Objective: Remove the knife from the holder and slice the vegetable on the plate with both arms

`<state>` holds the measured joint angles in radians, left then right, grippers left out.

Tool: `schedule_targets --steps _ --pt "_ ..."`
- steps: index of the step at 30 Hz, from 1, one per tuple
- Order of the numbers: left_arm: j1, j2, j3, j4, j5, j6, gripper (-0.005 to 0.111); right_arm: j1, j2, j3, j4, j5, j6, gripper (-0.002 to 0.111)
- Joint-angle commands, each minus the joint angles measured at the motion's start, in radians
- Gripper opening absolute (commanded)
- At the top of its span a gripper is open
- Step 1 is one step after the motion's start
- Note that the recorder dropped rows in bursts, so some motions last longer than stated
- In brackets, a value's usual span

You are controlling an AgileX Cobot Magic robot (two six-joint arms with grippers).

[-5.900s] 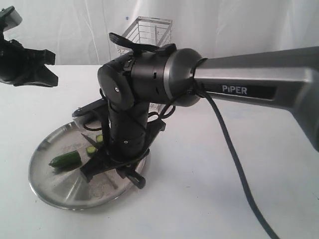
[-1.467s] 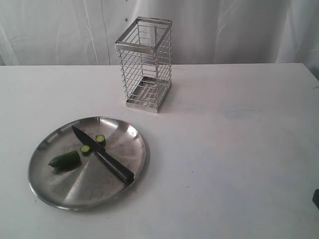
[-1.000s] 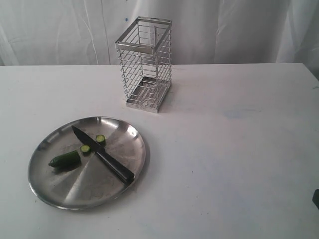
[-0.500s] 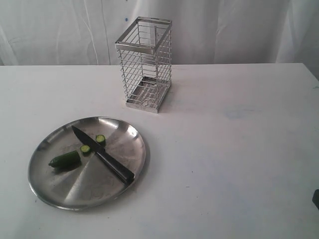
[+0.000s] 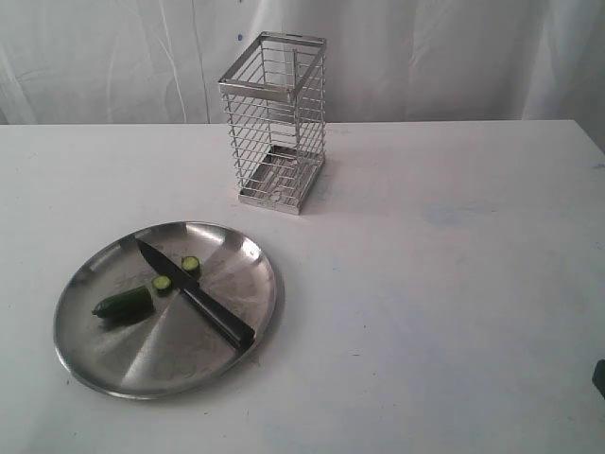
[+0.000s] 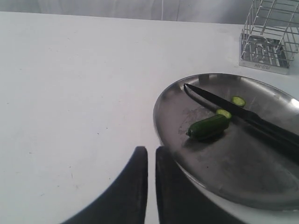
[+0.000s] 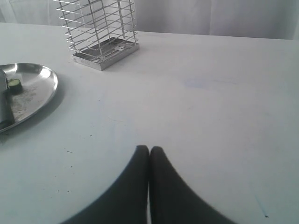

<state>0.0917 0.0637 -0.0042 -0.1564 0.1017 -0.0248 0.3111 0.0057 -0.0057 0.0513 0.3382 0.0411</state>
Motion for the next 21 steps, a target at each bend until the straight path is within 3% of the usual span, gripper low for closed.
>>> schedule_targets --steps 1,21 --pt "-0.001 -0.005 0.004 0.002 0.003 -0.001 0.013 -0.004 -0.006 0.006 0.001 -0.001 0.000 0.000" --pt "-0.001 -0.005 0.004 0.046 0.003 0.002 0.013 -0.004 -0.006 0.006 0.001 -0.001 0.000 0.000"
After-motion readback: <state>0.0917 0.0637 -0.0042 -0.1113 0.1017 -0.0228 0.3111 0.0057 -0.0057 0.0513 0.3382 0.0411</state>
